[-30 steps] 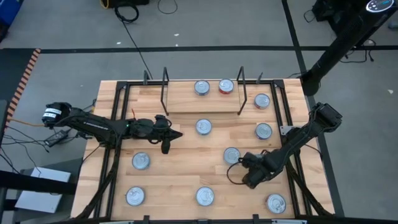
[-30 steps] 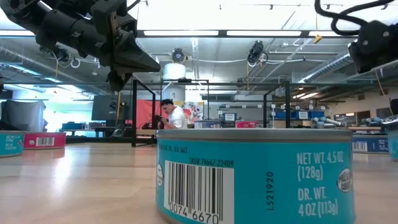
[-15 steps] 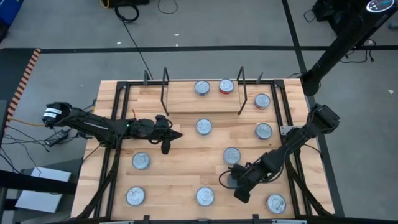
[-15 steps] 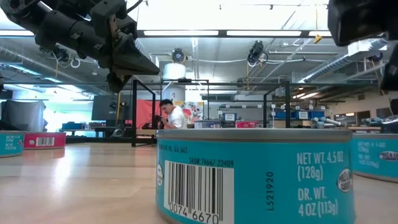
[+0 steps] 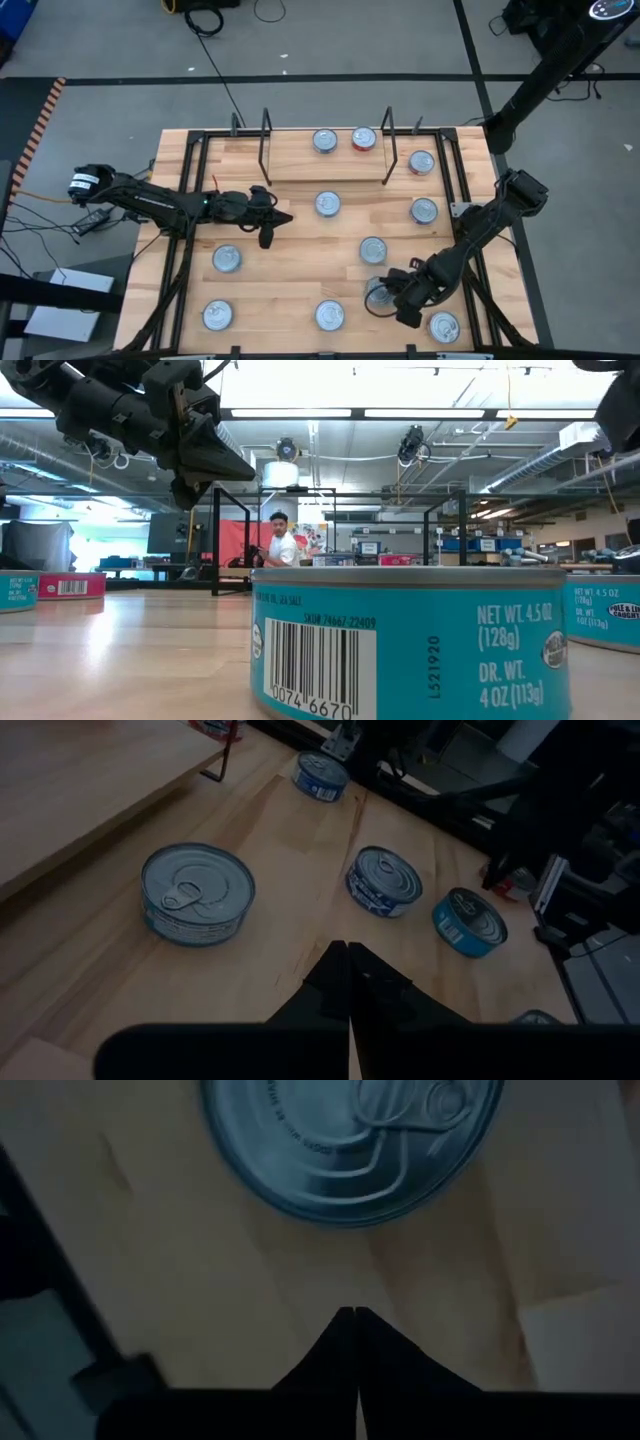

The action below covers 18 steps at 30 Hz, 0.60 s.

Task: Stack canned seafood by type on shelf
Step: Move the middle right light blue tuna can to the center of the table

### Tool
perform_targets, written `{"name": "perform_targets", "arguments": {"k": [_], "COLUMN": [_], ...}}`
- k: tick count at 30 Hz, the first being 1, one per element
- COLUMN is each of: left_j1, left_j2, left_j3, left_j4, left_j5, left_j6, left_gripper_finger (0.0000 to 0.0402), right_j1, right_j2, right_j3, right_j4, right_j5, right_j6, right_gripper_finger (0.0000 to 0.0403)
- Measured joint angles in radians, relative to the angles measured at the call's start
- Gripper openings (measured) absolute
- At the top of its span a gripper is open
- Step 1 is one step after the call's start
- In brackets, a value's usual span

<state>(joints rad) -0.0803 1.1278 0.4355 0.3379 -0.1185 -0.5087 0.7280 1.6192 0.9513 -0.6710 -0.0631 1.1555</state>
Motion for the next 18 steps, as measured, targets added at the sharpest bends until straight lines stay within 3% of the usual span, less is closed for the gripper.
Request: {"name": "perform_targets", "arguments": {"k": [7, 18], "left_j1": [0.000, -0.001], "left_j2": [0.000, 0.071], "left_j3": [0.000, 0.001], "left_j4": [-0.021, 0.022], "left_j5": [0.040, 0.056], "left_j6": [0.005, 0.031], "left_gripper_finger": [0.0001, 0.0001], "right_j1": [-0.055, -0.269], "right_j2": [0.000, -0.002], "right_j3": [-0.047, -0.064], "right_j4": [0.092, 0.273], "right_j5": [0.085, 0.145], "right_j6": [-0.052, -0.248], "right_gripper_finger": [0.0009, 0.0008]}}
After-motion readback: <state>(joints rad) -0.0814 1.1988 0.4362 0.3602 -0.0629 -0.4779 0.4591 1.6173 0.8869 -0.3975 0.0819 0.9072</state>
